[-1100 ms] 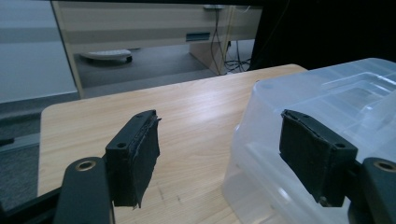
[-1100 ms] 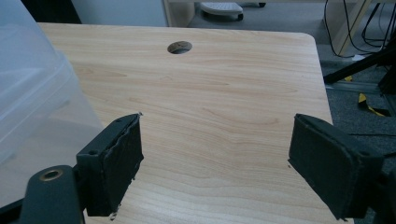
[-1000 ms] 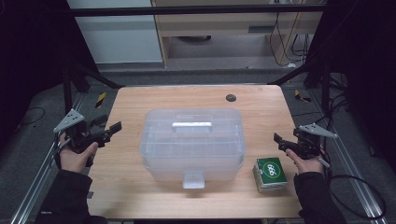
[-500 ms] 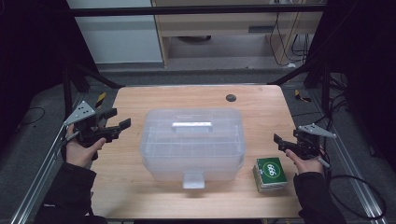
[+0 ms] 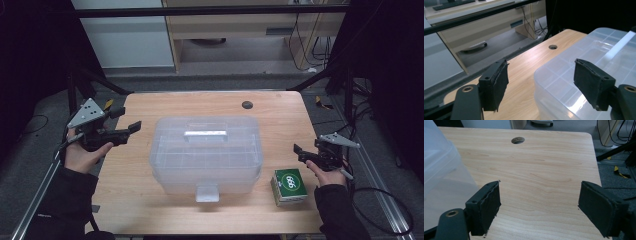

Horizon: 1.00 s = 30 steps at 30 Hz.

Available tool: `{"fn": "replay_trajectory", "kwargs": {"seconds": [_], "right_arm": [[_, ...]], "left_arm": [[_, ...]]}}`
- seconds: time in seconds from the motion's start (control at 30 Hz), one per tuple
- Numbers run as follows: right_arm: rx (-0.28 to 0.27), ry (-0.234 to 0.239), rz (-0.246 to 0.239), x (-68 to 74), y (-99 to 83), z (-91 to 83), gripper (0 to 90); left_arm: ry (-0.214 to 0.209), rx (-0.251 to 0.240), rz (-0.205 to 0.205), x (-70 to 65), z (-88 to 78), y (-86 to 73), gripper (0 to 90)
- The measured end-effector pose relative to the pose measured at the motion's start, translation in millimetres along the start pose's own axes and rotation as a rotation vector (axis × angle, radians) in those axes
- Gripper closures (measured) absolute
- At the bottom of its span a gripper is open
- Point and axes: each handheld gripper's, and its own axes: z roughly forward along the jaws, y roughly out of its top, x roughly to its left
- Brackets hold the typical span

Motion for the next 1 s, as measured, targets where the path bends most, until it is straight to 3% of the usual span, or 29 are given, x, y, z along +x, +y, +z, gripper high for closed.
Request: {"fn": "replay_trajectory", "kwargs": {"seconds": [0.3,0.47,1.0], "right_arm": [[0.008,-0.005,0.000,-1.5,-0.8,0.3,17.7],[0.010,-0.010,-0.008,-2.2,-1.1,0.5,17.6],[0.021,-0.012,-0.005,-1.4,-1.0,0.3,17.5]], "left_arm": [[0.015,0.063,0.114,-15.2,9.7,11.3,28.9],[0.006,0.070,0.148,-24.5,10.7,15.5,29.0],[0.001,0.129,0.320,-56.2,16.5,27.4,29.0]]}}
